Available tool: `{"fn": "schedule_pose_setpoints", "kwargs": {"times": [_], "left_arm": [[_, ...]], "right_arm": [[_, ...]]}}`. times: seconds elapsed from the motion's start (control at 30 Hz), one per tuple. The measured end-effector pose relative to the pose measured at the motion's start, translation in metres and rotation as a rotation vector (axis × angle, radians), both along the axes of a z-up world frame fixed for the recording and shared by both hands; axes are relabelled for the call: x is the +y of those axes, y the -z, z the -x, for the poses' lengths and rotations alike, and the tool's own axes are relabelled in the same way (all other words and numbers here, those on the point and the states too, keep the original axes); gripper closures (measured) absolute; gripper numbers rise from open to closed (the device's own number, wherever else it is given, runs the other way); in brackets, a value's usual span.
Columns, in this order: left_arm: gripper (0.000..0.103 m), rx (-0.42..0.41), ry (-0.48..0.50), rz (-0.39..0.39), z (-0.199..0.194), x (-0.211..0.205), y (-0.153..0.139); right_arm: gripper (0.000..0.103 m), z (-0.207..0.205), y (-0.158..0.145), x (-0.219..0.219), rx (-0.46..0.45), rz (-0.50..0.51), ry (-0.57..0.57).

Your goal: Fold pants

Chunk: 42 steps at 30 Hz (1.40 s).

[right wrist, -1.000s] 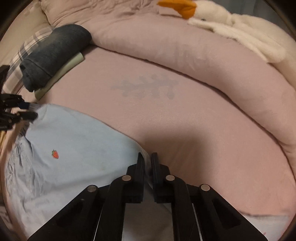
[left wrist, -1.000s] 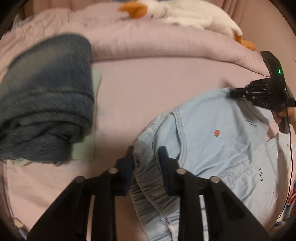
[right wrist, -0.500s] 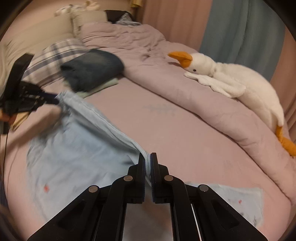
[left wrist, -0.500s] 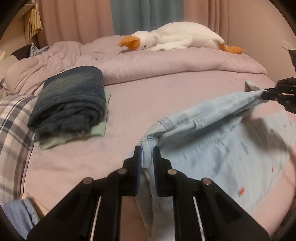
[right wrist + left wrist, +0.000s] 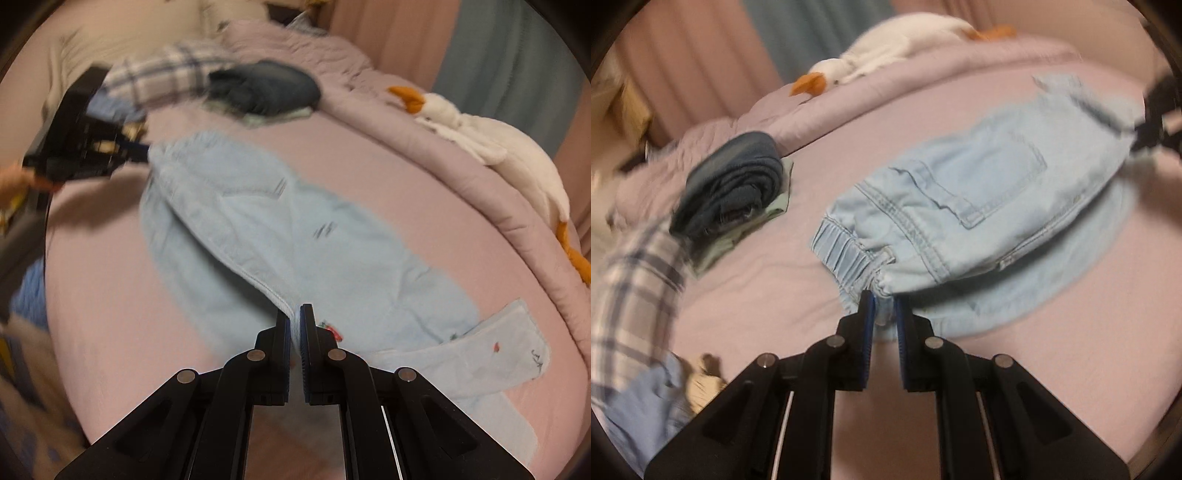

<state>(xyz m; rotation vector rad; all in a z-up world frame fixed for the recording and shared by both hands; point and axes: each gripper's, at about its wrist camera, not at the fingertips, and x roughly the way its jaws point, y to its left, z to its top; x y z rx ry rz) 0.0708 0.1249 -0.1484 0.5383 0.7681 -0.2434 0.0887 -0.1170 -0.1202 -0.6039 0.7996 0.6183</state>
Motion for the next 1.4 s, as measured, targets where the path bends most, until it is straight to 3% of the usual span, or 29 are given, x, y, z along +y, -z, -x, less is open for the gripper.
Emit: {"fn": "schedule_pose_setpoints", "kwargs": {"times": [0.1, 0.17, 0.23, 0.33, 0.4, 0.53, 0.63, 0.7, 0.73, 0.77, 0.8, 0.83, 0.93, 1.03, 1.1, 1.17, 1.2, 1.23, 1.37, 1.4], "left_arm": [[0.091, 0.003, 0.029, -0.087, 0.000, -0.004, 0.012], [0.087, -0.007, 0.005, -0.095, 0.001, 0.002, 0.013], [0.080, -0.008, -0.052, -0.049, 0.001, 0.015, 0.009], [0.079, 0.021, -0.174, 0.151, 0.000, 0.046, -0.005], [0.078, 0.041, -0.237, 0.336, -0.003, 0.063, -0.016], [0.077, 0.081, -0.286, 0.644, -0.015, 0.073, -0.030], [0.077, 0.157, -0.304, 0.897, -0.031, 0.071, -0.025], [0.076, 0.227, -0.327, 0.996, -0.041, 0.066, -0.011], [0.075, 0.241, -0.355, 0.952, -0.044, 0.062, -0.006], [0.082, 0.251, -0.416, 0.809, -0.047, 0.055, 0.004], [0.103, 0.267, -0.432, 0.754, -0.046, 0.051, 0.011], [0.100, 0.283, -0.439, 0.734, -0.046, 0.052, 0.019], [0.100, 0.293, -0.450, 0.825, -0.043, 0.064, 0.025], [0.100, 0.292, -0.465, 0.762, -0.042, 0.055, 0.017], [0.101, 0.283, -0.468, 0.675, -0.037, 0.041, 0.007], [0.082, 0.271, -0.443, 0.599, -0.035, 0.021, -0.007], [0.063, 0.268, -0.425, 0.591, -0.032, 0.017, -0.007], [0.053, 0.264, -0.399, 0.595, -0.030, 0.006, -0.013], [0.053, 0.295, -0.253, 0.654, -0.035, -0.048, -0.028], [0.053, 0.312, -0.208, 0.666, -0.040, -0.067, -0.029]], "right_arm": [[0.098, 0.003, 0.015, 0.009, 0.026, 0.046, -0.018], [0.098, 0.004, 0.022, 0.012, 0.037, 0.061, -0.026], [0.098, 0.001, 0.032, 0.013, 0.053, 0.088, -0.026], [0.098, 0.000, 0.040, 0.013, 0.059, 0.091, -0.016], [0.098, -0.003, 0.041, 0.012, 0.063, 0.070, -0.001], [0.098, -0.002, 0.041, 0.008, 0.064, 0.038, 0.015], [0.098, 0.005, 0.043, 0.010, 0.057, 0.027, 0.023], [0.098, 0.005, 0.044, 0.010, 0.055, 0.025, 0.026], [0.098, 0.005, 0.045, 0.010, 0.054, 0.026, 0.028], [0.098, 0.006, 0.046, 0.011, 0.054, 0.026, 0.029], [0.098, 0.006, 0.046, 0.010, 0.056, 0.024, 0.030], [0.098, 0.006, 0.046, 0.010, 0.057, 0.021, 0.031], [0.097, 0.006, 0.047, 0.008, 0.059, 0.009, 0.039], [0.095, 0.009, 0.049, 0.006, 0.052, -0.007, 0.043], [0.093, 0.011, 0.045, -0.001, 0.076, -0.039, 0.054], [0.086, 0.013, 0.038, -0.015, 0.125, -0.100, 0.057], [0.085, 0.014, 0.032, -0.030, 0.168, -0.160, 0.073], [0.085, 0.014, 0.027, -0.044, 0.201, -0.213, 0.097], [0.080, -0.004, -0.002, -0.117, 0.222, -0.438, 0.259], [0.068, -0.013, -0.008, -0.136, 0.206, -0.470, 0.324]]}}
